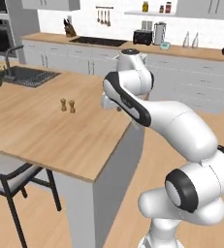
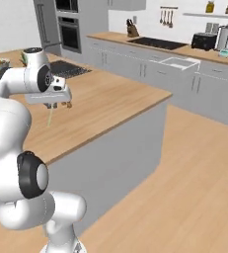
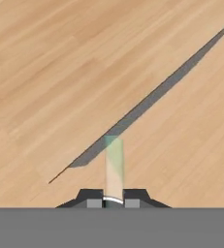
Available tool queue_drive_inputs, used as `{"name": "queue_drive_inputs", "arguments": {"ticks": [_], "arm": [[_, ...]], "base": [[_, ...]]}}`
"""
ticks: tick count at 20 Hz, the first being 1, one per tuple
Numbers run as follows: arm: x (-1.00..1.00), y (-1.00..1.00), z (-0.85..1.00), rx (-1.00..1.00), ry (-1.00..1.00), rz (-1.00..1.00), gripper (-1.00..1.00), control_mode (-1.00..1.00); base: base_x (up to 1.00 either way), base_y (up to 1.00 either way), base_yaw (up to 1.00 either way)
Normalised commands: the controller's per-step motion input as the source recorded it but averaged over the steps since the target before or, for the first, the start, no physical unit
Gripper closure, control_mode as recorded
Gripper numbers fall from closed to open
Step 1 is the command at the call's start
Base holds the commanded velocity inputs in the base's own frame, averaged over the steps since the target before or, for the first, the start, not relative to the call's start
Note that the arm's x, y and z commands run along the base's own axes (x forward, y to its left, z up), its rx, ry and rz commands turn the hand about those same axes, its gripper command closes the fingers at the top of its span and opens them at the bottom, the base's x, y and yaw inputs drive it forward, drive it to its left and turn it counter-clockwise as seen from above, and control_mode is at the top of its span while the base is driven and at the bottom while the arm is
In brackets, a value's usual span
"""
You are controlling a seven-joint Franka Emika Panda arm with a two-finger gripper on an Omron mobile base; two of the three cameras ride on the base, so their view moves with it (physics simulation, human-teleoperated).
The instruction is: Take a straw from the drawer in front and place it inside the glass cup on the dining counter.
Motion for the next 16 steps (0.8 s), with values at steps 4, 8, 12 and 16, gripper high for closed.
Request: {"name": "queue_drive_inputs", "arguments": {"ticks": [4,8,12,16], "arm": [[0.0,0.0,0.0,0.0,0.0,0.0,1.0,1.0],[0.0,0.0,0.0,0.0,0.0,0.0,1.0,1.0],[0.0,0.0,0.0,0.0,0.0,0.0,1.0,1.0],[0.0,0.0,0.0,0.0,0.0,0.0,1.0,1.0]], "base": [[-0.43,1.0,-0.49],[-0.34,1.0,-0.5],[-0.25,1.0,-0.49],[-0.25,1.0,-0.48]]}}
